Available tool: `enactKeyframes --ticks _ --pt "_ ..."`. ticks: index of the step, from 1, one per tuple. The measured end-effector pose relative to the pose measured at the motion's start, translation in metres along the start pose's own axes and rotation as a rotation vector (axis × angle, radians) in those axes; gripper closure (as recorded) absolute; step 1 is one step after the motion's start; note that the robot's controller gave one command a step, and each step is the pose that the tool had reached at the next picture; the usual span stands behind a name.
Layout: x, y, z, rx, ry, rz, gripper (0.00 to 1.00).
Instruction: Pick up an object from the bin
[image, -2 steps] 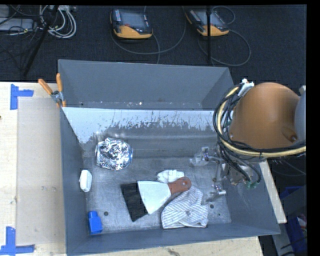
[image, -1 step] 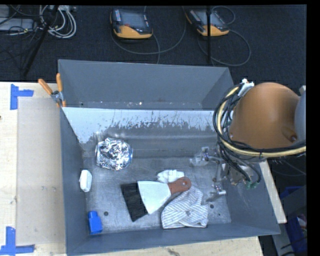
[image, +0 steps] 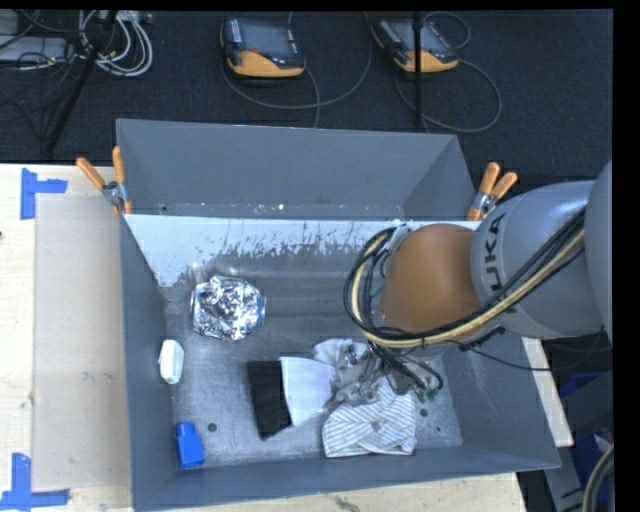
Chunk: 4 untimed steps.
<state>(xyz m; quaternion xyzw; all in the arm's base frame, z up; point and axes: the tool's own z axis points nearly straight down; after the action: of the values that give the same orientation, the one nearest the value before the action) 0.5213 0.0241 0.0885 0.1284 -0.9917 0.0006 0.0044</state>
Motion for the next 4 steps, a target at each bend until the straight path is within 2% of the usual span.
enactKeyframes --ticks 1,2,3,4 --pt "0.0 0.0 0.0 0.0 0.0 0.0 1.0" --pt "0.002 0.0 -0.174 0.002 -0.018 0.007 1.0" --pt "0.003 0.0 -0.17 -0.001 -0.01 0.008 1.0" --pt "0.002 0.014 -0.142 0.0 -0.012 0.021 1.0"
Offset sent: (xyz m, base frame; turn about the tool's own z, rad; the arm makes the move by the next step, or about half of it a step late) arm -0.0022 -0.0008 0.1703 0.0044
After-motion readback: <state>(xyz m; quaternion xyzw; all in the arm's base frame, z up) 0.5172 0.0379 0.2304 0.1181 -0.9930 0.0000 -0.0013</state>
